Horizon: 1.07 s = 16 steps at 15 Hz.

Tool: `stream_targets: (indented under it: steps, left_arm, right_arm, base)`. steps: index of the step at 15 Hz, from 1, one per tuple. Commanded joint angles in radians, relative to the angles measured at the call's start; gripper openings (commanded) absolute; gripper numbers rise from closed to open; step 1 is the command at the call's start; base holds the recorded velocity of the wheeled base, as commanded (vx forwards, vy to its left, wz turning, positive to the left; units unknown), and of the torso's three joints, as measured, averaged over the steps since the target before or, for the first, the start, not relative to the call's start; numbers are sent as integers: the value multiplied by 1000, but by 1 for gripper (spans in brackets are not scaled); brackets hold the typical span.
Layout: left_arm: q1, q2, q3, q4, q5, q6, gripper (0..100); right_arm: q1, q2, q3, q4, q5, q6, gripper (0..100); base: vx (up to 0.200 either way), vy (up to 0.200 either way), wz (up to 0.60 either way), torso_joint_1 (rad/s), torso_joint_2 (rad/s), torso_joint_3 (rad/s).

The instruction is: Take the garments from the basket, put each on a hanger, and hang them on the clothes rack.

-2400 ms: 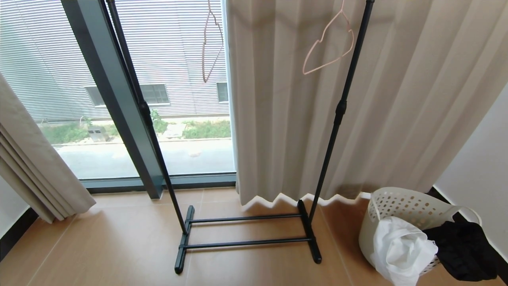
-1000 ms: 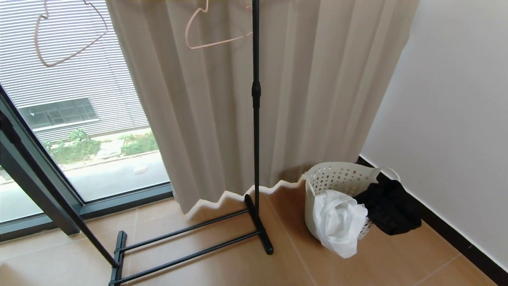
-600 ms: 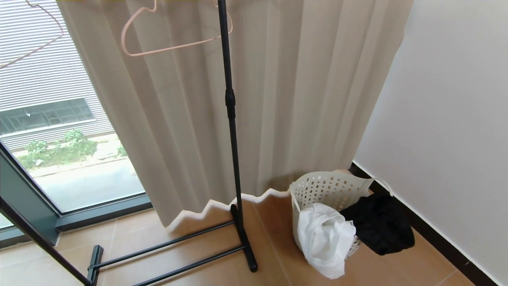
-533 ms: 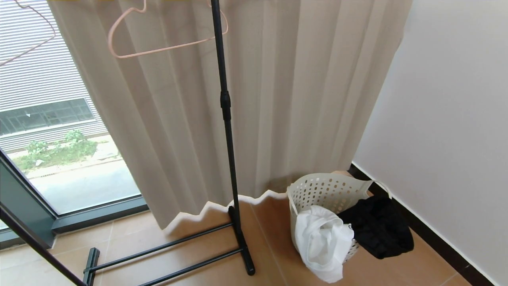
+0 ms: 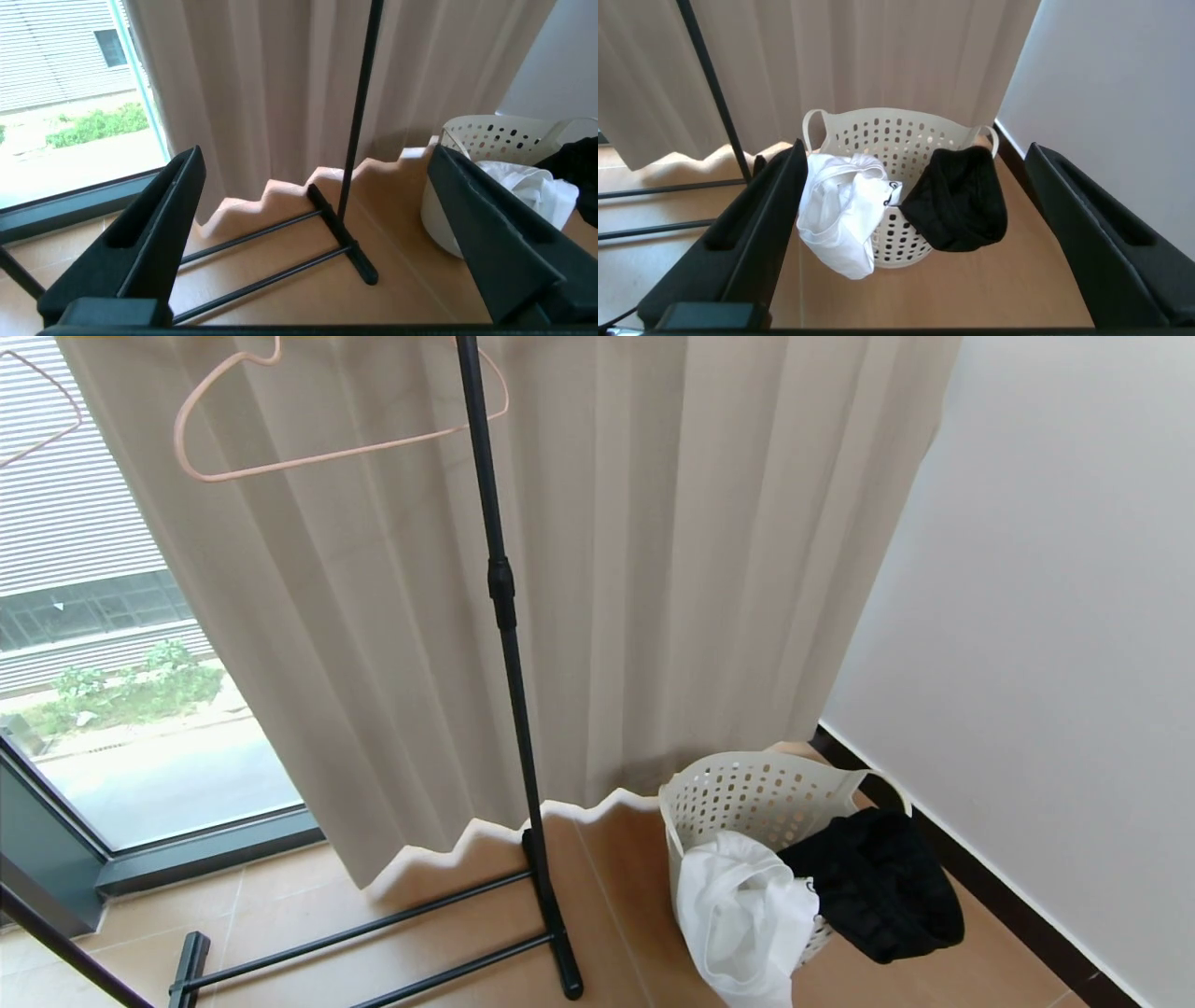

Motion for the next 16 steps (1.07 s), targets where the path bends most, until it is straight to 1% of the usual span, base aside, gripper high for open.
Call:
stream_targets:
  steps: [1,7,16]
  left_arm:
    - [0,0,0,-1,0,0,100]
    - [0,0,0,1,0,1,100]
    - [0,0,0,-1,0,1,100]
  right_arm:
    - [1,-1,0,0,0,0,100]
    - [1,-1,0,0,0,0,100]
    - [1,1,0,0,0,1,100]
  base:
    - [0,0,0,0,0,0]
    - [0,0,0,0,0,-20]
    - [0,0,0,2,1,-186]
